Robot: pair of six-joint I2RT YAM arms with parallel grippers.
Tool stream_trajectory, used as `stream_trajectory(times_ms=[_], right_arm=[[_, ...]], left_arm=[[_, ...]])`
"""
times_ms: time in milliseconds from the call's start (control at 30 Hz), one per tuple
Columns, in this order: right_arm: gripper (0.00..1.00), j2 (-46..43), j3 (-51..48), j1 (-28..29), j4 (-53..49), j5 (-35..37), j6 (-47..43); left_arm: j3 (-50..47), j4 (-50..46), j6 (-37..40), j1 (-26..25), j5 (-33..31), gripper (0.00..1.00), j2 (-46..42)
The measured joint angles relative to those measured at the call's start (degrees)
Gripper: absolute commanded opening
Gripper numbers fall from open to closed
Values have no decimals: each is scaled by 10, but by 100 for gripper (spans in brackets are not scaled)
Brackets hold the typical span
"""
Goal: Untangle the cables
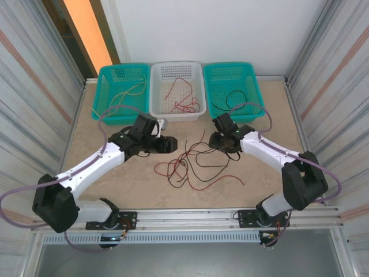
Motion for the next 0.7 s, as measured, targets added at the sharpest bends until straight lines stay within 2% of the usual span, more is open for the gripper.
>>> stream_trajectory(times_ms=[167,233,300,400,500,700], right_arm=[[53,38,0,-2,19,-34,-4],[48,54,0,-2,30,-47,-4],[39,66,0,-2,38,-56,-5],[15,78,0,-2,43,-64,-5],[1,79,1,1,44,-65,-3],[0,36,9,37,8,-36,-5]], left_arm=[[3,-2,2,-18,0,60,15],[4,-2,2,-19,0,60,17],[4,-2,2,-19,0,60,19],[5,-2,2,-19,0,60,22],[5,-2,2,-19,0,60,23],[5,-2,2,-19,0,60,31]])
